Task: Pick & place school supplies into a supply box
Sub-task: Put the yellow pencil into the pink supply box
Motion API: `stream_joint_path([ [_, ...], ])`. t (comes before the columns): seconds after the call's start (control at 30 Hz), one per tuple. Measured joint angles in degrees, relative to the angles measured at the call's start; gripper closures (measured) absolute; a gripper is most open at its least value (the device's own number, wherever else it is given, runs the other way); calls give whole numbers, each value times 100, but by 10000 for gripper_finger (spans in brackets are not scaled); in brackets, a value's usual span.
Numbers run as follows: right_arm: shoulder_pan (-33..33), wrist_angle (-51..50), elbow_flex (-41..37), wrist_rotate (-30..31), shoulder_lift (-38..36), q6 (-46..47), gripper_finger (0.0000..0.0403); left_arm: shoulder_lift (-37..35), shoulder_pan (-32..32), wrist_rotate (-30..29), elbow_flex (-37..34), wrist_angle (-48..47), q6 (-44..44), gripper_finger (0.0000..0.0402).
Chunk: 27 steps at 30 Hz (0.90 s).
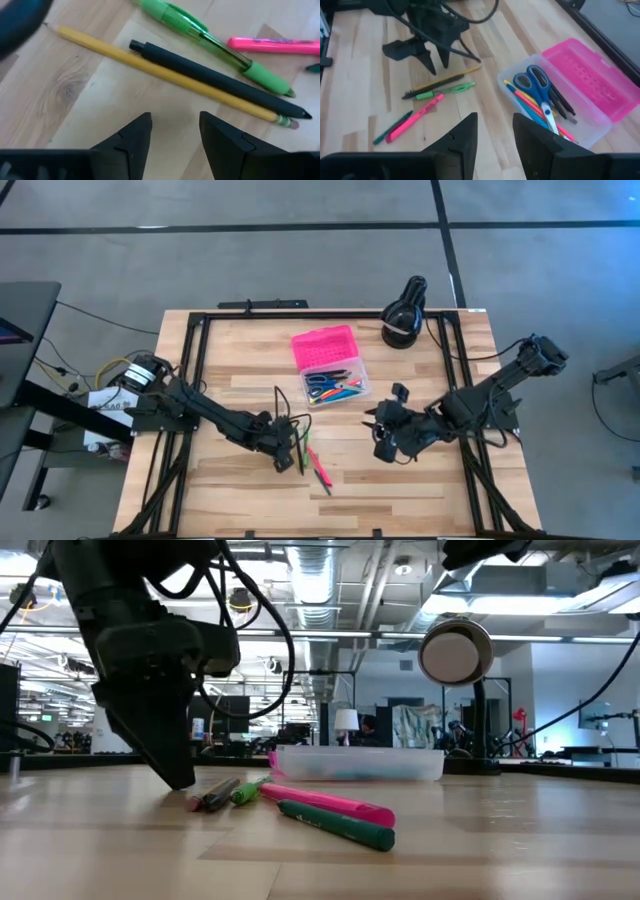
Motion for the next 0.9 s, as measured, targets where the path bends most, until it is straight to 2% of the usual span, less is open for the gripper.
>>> stream_joint_path([
  [0.27,28,-104,-3,13,0,183,286,-20,7,-115,22,113,-136,236],
  [0.43,28,-96,-3,16,0,220,286,-156,65,-381,39,100,-94,236],
  [0.6,28,-87,-3,163,0,359,286,-164,376,-649,37,-178,-796,236],
  [0.73,28,-91,-3,164,0,461,286,-164,719,-615,35,-165,-981,236],
  [0.9,28,-95,-3,164,0,463,286,-164,1076,-158,35,-115,-975,236],
])
